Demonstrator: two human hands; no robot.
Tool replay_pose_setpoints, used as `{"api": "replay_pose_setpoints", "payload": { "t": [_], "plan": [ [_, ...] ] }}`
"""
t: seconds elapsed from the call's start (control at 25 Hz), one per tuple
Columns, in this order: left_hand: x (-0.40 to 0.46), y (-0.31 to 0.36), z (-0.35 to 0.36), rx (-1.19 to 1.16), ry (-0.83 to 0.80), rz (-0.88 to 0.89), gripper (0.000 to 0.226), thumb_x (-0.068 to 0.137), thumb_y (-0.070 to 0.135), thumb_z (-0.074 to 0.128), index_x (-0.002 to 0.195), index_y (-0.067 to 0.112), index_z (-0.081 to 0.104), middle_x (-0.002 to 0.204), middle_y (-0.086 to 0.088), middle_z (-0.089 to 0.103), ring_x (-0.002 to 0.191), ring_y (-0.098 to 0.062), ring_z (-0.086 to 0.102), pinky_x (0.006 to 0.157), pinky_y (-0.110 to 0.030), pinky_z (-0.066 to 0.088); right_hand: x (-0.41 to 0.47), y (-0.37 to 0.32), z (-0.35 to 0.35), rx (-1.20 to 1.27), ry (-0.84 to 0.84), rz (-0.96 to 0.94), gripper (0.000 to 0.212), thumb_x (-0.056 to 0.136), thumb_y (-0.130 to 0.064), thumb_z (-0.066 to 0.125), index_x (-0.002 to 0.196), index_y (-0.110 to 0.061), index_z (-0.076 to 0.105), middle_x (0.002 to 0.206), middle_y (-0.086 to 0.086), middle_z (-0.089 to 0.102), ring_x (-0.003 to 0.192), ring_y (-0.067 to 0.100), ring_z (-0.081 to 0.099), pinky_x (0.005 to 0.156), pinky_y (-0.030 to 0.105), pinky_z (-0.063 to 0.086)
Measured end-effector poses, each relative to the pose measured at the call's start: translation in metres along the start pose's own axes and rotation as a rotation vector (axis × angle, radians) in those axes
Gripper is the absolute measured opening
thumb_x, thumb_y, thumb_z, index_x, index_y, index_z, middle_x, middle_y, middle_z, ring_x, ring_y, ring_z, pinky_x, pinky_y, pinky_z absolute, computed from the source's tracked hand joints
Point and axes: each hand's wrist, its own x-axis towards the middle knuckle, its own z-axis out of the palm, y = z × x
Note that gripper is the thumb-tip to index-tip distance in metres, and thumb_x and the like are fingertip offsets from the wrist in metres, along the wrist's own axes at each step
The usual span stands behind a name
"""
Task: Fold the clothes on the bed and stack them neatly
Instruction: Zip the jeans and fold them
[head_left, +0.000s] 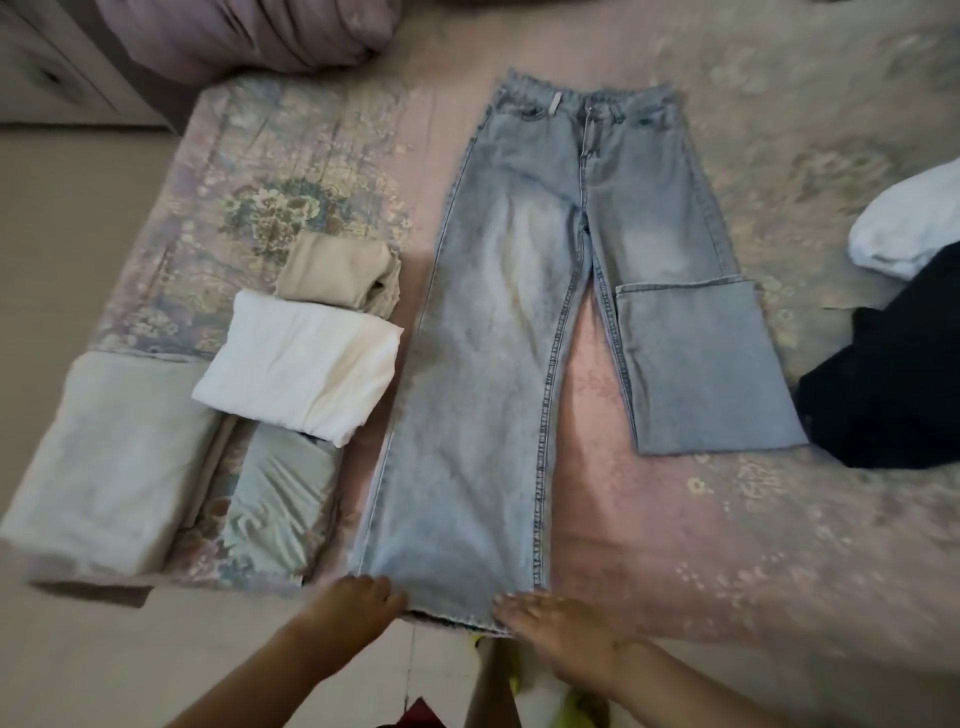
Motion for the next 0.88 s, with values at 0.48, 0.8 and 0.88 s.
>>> {"api": "replay_pose_setpoints", "payload": {
  "t": [0.48,0.8,0.88],
  "plan": [
    [0.000,0.023,-0.019,-0.511,0.200,-0.213,0.042,0.057,-0.007,0.084,0.085,0.016,0.063,0.072,-0.002,0.067,0.060,-0.020,0.066,0.051,-0.027,0.050,-0.027,-0.003,-0.026,0.528,0.022,0.415,0.020,0.104,-0.016,0.053,0.112,-0.001,0.064,0.112,0.025,0.067,0.104,0.033,0.064,0.082,0.038,0.043],
    [0.195,-0.163,-0.096,-0.884,0.525,-0.679,0.015,0.092,0.000,0.068,0.106,-0.005,0.067,0.102,-0.026,0.067,0.096,-0.037,0.062,0.082,-0.038,0.044,0.098,0.144,-0.176,0.829,0.721,0.744,0.011,0.092,-0.007,0.072,0.091,0.003,0.067,0.079,0.010,0.054,0.076,0.018,0.045,0.063,0.027,0.033],
    [0.240,-0.190,-0.100,-0.953,0.555,-0.744,0.019,0.093,-0.001,0.066,0.111,-0.005,0.065,0.109,-0.026,0.065,0.101,-0.037,0.060,0.083,-0.036,0.043,0.127,0.180,-0.190,0.857,0.822,0.818,0.010,0.092,-0.007,0.073,0.087,-0.002,0.066,0.078,0.010,0.055,0.076,0.019,0.045,0.064,0.029,0.034]
  ]
}}
